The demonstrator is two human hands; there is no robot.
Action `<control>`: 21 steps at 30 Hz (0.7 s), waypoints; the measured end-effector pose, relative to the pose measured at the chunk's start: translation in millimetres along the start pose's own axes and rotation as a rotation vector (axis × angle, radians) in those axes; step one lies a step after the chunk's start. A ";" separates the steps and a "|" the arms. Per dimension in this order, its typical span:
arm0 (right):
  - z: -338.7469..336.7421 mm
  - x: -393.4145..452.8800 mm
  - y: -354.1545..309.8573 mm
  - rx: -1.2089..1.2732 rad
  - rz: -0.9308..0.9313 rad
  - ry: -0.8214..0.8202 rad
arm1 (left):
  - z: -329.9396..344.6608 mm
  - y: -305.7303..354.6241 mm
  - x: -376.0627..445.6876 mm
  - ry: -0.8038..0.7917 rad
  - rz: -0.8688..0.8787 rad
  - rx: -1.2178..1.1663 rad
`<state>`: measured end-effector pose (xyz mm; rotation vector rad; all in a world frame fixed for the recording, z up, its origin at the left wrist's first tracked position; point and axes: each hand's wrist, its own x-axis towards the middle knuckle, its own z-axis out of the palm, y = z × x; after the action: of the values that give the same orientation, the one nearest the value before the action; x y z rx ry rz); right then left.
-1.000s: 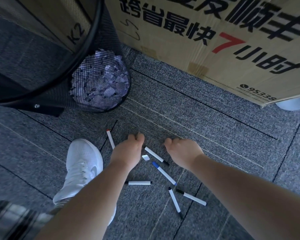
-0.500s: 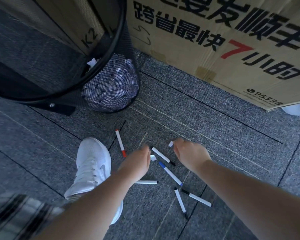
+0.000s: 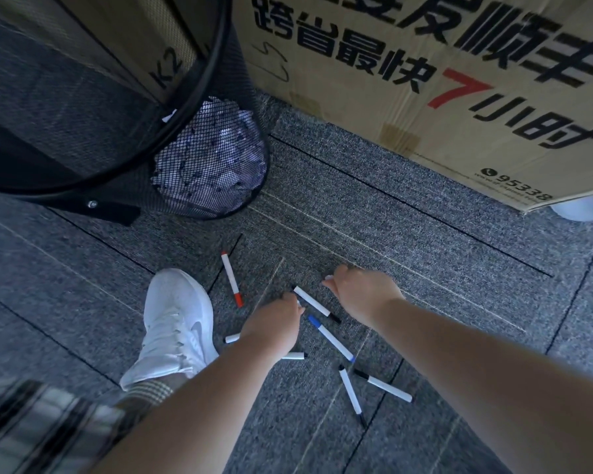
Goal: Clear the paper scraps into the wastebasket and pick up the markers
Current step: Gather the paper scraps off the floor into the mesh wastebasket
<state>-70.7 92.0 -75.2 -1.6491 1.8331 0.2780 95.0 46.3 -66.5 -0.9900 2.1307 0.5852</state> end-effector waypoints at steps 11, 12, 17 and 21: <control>-2.1 1.8 0.6 0.046 -0.029 -0.138 | -10.3 -12.9 -6.5 -0.025 0.022 -0.238; -3.2 1.8 1.1 0.054 -0.029 -0.141 | -15.1 -15.8 -8.5 -0.014 0.019 -0.245; -18.2 -5.7 5.4 0.153 0.027 -0.102 | -46.2 -24.5 -12.8 -0.009 0.028 -0.266; -54.8 -16.2 18.8 0.205 0.080 -0.049 | -75.2 -24.8 -15.0 0.030 0.027 -0.264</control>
<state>-106.1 78.2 -28.5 -1.4196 1.8279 0.1573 90.9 -10.0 -9.0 -1.1187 2.1321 0.8880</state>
